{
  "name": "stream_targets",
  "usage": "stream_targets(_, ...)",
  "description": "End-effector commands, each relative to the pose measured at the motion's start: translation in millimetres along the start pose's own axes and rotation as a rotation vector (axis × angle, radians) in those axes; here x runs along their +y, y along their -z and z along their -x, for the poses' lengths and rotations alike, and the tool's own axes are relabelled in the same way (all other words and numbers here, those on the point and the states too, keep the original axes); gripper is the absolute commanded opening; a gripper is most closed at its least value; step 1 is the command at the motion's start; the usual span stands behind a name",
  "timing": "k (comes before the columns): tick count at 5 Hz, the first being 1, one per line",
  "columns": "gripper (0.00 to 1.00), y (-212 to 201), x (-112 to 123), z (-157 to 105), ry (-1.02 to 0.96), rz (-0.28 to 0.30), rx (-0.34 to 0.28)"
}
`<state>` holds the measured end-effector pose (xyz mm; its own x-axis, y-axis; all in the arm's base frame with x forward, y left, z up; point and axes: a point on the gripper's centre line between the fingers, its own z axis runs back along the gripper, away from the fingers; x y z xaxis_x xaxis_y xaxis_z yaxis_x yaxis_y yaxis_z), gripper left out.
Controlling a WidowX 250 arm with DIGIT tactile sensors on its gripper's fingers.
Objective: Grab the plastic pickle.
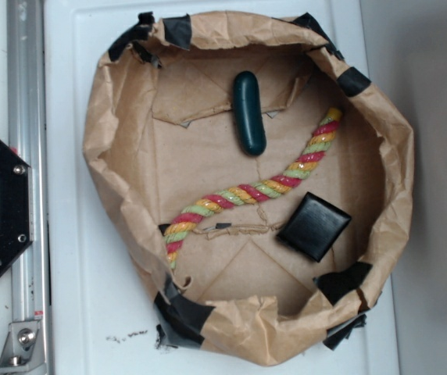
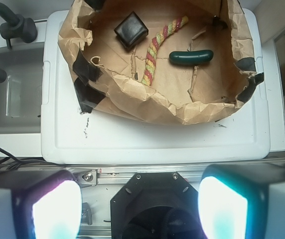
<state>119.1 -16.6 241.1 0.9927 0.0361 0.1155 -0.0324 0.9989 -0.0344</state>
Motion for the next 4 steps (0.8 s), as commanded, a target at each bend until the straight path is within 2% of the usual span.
stream_targets(1,1.00,52,14,-95,0.229,-0.043,-0.048)
stream_targets(2,1.00,103,24,-132,0.502,-0.143,0.044)
stream_targets(3,1.00,147,45,-125,0.757,-0.127,0.118)
stream_targets(4,1.00,168,52,-124,0.897,-0.117,0.094)
